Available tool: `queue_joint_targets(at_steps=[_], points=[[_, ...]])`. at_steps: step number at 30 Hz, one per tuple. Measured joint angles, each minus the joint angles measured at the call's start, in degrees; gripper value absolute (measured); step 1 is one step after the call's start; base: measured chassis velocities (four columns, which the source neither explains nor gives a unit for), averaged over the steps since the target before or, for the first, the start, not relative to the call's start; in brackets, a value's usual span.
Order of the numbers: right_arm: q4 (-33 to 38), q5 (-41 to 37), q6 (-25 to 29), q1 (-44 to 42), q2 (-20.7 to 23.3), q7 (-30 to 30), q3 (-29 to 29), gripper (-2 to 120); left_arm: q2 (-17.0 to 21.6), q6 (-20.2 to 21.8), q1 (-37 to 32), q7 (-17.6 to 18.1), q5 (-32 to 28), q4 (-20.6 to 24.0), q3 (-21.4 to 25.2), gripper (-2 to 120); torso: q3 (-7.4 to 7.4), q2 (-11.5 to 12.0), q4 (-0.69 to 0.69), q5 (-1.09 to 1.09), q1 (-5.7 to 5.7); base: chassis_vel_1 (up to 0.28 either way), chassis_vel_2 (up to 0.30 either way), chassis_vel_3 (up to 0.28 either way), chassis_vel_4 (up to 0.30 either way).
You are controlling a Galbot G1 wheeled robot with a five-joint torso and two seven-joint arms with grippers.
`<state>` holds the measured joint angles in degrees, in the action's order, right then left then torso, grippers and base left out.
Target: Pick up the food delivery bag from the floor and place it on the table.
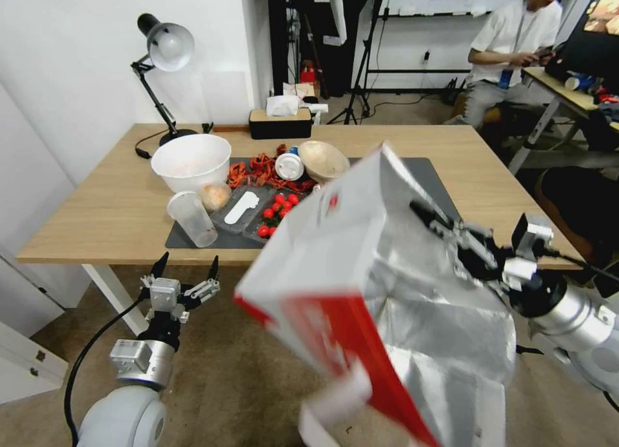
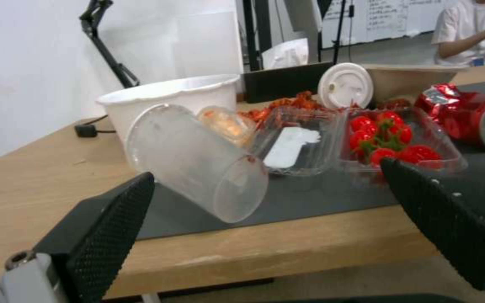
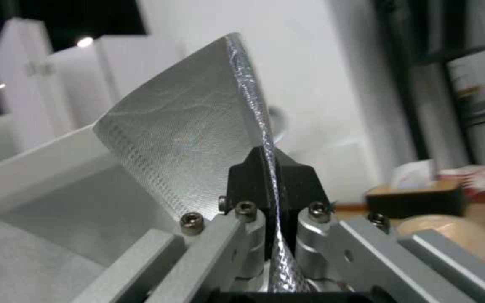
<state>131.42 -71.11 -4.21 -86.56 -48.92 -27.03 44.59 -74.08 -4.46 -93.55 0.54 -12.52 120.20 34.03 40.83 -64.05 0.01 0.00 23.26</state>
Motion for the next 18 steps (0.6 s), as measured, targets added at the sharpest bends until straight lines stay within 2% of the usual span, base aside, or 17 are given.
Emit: queue_joint_targets(at_steps=[1, 4, 5, 8, 9, 12, 18], points=[[0.00, 0.00, 0.00, 0.00, 0.00, 0.00, 0.00, 0, 0.00, 0.00, 0.00, 0.00, 0.00, 0.00, 0.00, 100, 0.00, 0.00, 0.00, 0.00, 0.00, 0.000, 0.000, 0.000, 0.000], [3.24, -1.39, 2.52, 0.80, -0.51, 10.42, -0.76, 0, 0.79, 0.03, 0.73, -0.09, -0.09, -0.62, -0.72, 100, -0.02, 0.05, -0.02, 0.00, -0.01, 0.000, 0.000, 0.000, 0.000], [3.24, -1.39, 2.52, 0.80, -0.51, 10.42, -0.76, 0, 0.79, 0.03, 0.73, -0.09, -0.09, -0.62, -0.72, 100, -0.02, 0.05, -0.02, 0.00, -0.01, 0.000, 0.000, 0.000, 0.000], [4.77, -3.22, 4.13, 3.37, -0.60, 19.53, -1.91, 0, 1.09, -0.05, 0.64, -0.24, -0.13, -0.75, -0.74, 100, -0.05, 0.08, 0.01, -0.01, -0.04, 0.000, 0.000, 0.000, 0.000], [4.77, -3.22, 4.13, 3.37, -0.60, 19.53, -1.91, 0, 1.09, -0.05, 0.64, -0.24, -0.13, -0.75, -0.74, 100, -0.05, 0.08, 0.01, -0.01, -0.04, 0.000, 0.000, 0.000, 0.000], [4.42, -3.38, 5.79, 5.12, -0.79, 24.96, -2.04, 0, 1.07, -0.07, 0.67, -0.47, -0.07, -0.75, -1.26, 100, -0.06, 0.11, 0.00, 0.01, -0.05, 0.000, 0.000, 0.000, 0.000], [2.70, -3.17, 7.55, 6.46, -0.62, 26.29, -1.68, 0, 0.95, -0.10, 0.56, -0.95, 0.41, -0.59, -1.65, 100, -0.08, 0.13, -0.01, 0.00, -0.06, 0.000, 0.000, 0.000, 0.000]])
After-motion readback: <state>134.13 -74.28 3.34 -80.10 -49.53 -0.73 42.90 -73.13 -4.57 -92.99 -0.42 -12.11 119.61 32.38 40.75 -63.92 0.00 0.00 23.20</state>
